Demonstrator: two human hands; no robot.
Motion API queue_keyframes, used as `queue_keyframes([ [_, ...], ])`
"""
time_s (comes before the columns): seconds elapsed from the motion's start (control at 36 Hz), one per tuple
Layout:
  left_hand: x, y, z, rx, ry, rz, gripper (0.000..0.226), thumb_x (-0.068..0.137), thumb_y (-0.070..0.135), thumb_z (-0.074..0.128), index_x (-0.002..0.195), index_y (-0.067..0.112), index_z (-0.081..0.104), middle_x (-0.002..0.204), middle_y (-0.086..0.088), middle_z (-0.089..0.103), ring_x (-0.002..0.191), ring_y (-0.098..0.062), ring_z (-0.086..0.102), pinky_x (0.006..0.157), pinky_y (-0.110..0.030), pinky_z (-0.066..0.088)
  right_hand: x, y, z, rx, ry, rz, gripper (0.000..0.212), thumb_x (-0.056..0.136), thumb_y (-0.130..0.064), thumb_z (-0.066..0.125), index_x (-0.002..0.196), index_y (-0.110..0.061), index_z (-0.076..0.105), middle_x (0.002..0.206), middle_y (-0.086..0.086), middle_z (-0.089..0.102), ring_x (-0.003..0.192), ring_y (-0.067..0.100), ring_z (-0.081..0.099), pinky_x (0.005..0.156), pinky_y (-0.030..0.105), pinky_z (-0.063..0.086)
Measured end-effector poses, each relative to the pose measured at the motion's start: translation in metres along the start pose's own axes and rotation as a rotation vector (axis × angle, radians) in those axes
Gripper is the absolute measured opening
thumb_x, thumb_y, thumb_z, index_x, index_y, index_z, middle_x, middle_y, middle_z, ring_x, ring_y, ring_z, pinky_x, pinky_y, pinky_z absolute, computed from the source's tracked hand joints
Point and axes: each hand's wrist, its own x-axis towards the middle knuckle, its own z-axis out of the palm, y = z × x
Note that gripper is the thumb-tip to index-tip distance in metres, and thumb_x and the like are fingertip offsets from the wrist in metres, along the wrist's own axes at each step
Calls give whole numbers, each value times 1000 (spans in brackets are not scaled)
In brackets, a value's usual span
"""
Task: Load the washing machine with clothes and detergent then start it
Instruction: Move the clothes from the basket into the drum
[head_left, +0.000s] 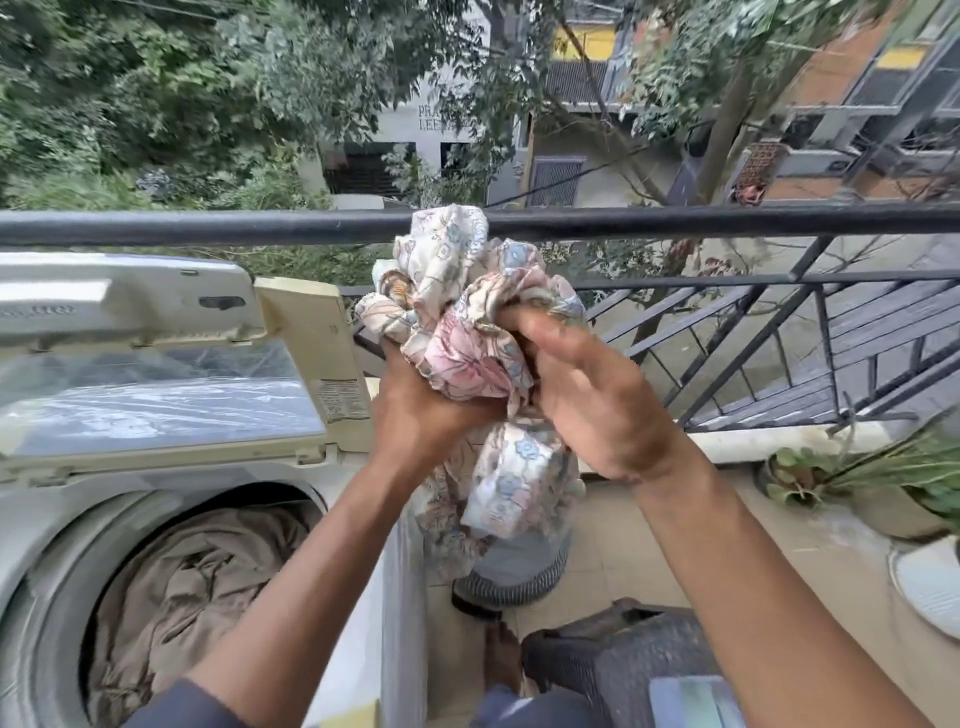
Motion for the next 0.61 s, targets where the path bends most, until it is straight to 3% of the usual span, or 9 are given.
queue_keyframes([
  [0.06,2,-5,-3,47,27,-71,111,51,60,97,145,28,49,116,13,73,102,-4,71,91,-35,62,-6,-3,-9,48,-27,-18,89,88,-53,69,148,6,43,145,33,51,134,45,51,115,60,40],
  [0.14,3,-6,-2,5,75,-121,105,66,31,97,152,15,39,119,7,65,102,-13,68,95,-38,58,-15,-2,-28,183,-13,-39,100,82,-58,74,149,8,41,143,36,48,126,40,52,109,53,45],
  [0.19,3,-3,1,-42,113,-85,96,77,18,91,154,18,34,119,10,67,87,1,70,79,-21,60,-20,6,-44,232,0,-49,98,84,-59,73,149,7,42,149,38,43,130,42,49,114,59,38],
  [0.25,2,-1,3,-80,135,-58,95,81,17,88,157,23,32,122,10,70,82,10,69,65,-9,55,-25,16,-57,254,25,-42,90,89,-58,67,147,6,45,149,36,46,134,44,50,117,61,34],
  [0.36,5,-1,5,-185,140,-47,79,79,22,89,141,44,46,110,16,76,88,-2,73,79,-26,59,-32,36,-83,244,143,-3,69,102,-51,41,133,7,60,134,33,62,124,43,62,108,54,49],
  [0.44,10,2,4,-274,125,-59,93,73,29,92,151,24,43,131,2,73,109,-14,74,103,-47,56,-31,68,-108,186,387,68,52,101,-43,48,105,3,72,105,29,74,95,36,73,86,42,61],
  [0.5,12,8,2,-322,131,-41,85,74,25,88,148,17,47,126,5,74,113,-14,72,102,-39,58,-30,98,-122,69,556,156,33,101,-30,57,101,-1,73,99,25,74,87,36,71,77,39,59],
  [0.56,15,15,0,-359,147,-16,68,76,18,82,138,16,54,115,9,77,108,-12,74,95,-31,59,-29,139,-138,-87,648,293,14,97,-3,59,105,-9,70,104,25,73,84,33,68,70,34,54],
  [0.61,17,25,-4,-390,171,15,64,78,12,80,137,9,56,115,4,77,107,-14,74,96,-35,59,-29,183,-150,-314,635,443,38,82,1,67,115,-18,65,114,25,73,86,28,66,68,31,47],
])
